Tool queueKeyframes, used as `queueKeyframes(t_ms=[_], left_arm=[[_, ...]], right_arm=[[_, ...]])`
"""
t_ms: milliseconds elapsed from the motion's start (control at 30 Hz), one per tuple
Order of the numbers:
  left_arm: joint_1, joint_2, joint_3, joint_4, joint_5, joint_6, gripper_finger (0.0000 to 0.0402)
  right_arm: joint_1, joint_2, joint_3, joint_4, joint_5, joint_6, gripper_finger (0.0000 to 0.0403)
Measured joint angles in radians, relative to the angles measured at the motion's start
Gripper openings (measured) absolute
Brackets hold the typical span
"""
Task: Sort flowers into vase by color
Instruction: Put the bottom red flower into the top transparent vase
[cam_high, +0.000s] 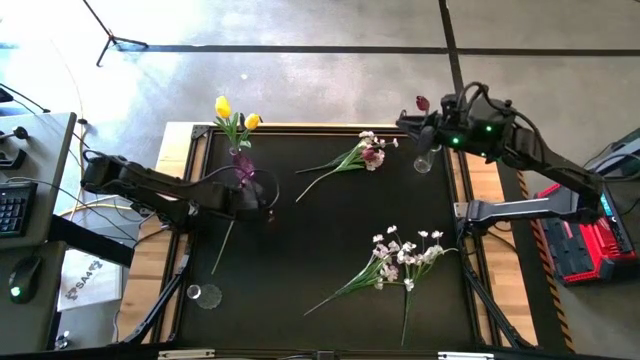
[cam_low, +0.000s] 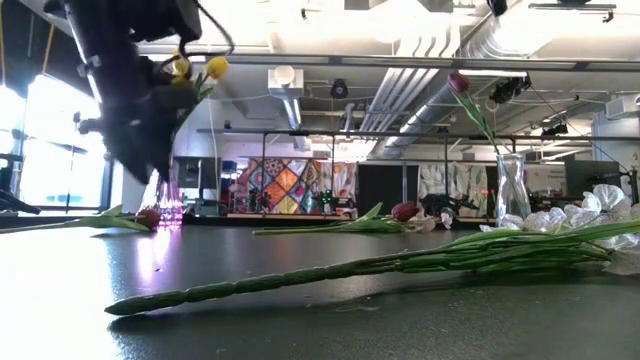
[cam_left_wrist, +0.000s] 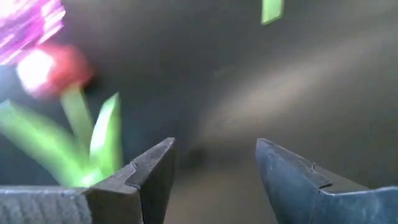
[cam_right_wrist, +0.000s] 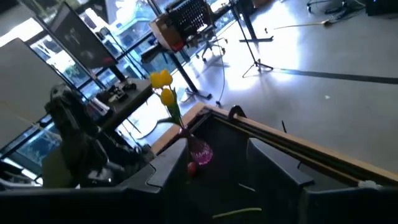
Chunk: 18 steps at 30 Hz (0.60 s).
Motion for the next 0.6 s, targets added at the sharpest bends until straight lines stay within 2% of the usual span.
queueKeyframes(t_ms=[67, 167, 400, 600], left_arm=[[0.0, 0.0, 0.012, -0.105, -0.011, -0.066, 0.0211], [0.01, 0.0, 0.001, -0.175, -0.007, -0.124, 0.021], [0.071, 0.001, -0.076, -0.176, 0.216, -0.17, 0.0195], [0.064, 0.001, -0.124, -0.149, 0.244, -0.182, 0.0181]], right_arm=[[0.014, 0.002, 0.0, -0.013, 0.009, 0.0, 0.0154], [0.031, 0.01, 0.0, -0.018, 0.016, 0.0, 0.0154], [0.072, 0.013, 0.0, -0.018, 0.016, 0.015, 0.0154], [0.093, 0.014, 0.0, -0.03, 0.016, 0.019, 0.0154]])
